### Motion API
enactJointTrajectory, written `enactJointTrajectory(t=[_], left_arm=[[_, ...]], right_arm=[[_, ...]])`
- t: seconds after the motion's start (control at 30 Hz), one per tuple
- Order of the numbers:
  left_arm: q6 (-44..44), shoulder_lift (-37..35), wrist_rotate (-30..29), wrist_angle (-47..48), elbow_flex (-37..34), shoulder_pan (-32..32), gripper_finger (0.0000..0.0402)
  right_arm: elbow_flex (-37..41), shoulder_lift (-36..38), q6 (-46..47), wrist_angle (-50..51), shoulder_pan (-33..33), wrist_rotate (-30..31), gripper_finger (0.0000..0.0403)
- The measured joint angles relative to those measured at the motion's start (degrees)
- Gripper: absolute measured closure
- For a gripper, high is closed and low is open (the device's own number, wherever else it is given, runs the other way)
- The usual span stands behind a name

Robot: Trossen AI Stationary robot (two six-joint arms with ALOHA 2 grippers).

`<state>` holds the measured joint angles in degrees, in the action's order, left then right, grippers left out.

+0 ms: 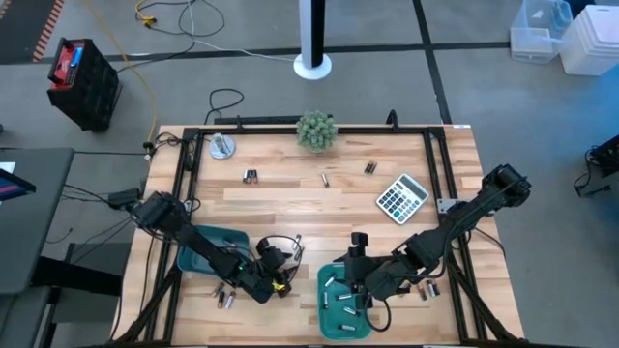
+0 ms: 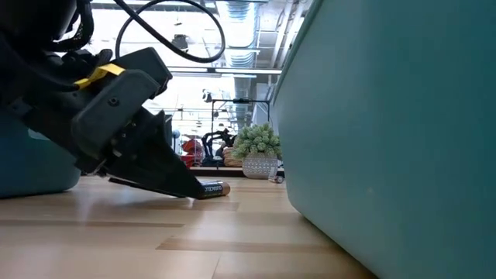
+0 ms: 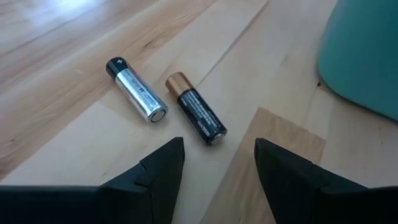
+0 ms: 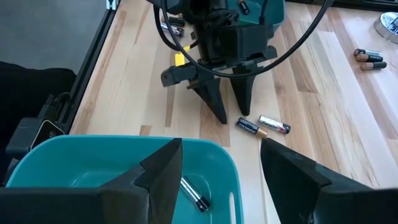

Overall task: Sort batteries
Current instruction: Put the black battery into the blue bin

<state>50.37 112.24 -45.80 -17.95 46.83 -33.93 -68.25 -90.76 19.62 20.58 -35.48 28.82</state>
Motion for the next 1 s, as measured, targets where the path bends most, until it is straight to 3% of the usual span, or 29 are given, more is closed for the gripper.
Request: enactJointTrajectory(t=[0.53, 0.8, 1.0], left_arm=[[0.95, 1.36, -1.22, -0.84, 0.48, 0.09, 0.0206], [1.33, 1.4, -2.27, -0.4, 0.48, 0.15, 0.0245], [1.33, 1.4, -2.22, -0.51, 0.48, 0.48, 0.0252]], right_arm=[[0.0, 0.02, -0.02, -0.04, 0.0, 0.0, 0.0171], [0.0, 0.01, -0.02, -0.07, 0.0, 0.0, 0.0171], [0.0, 0.01, -0.02, -0.07, 0.0, 0.0, 0.0171]])
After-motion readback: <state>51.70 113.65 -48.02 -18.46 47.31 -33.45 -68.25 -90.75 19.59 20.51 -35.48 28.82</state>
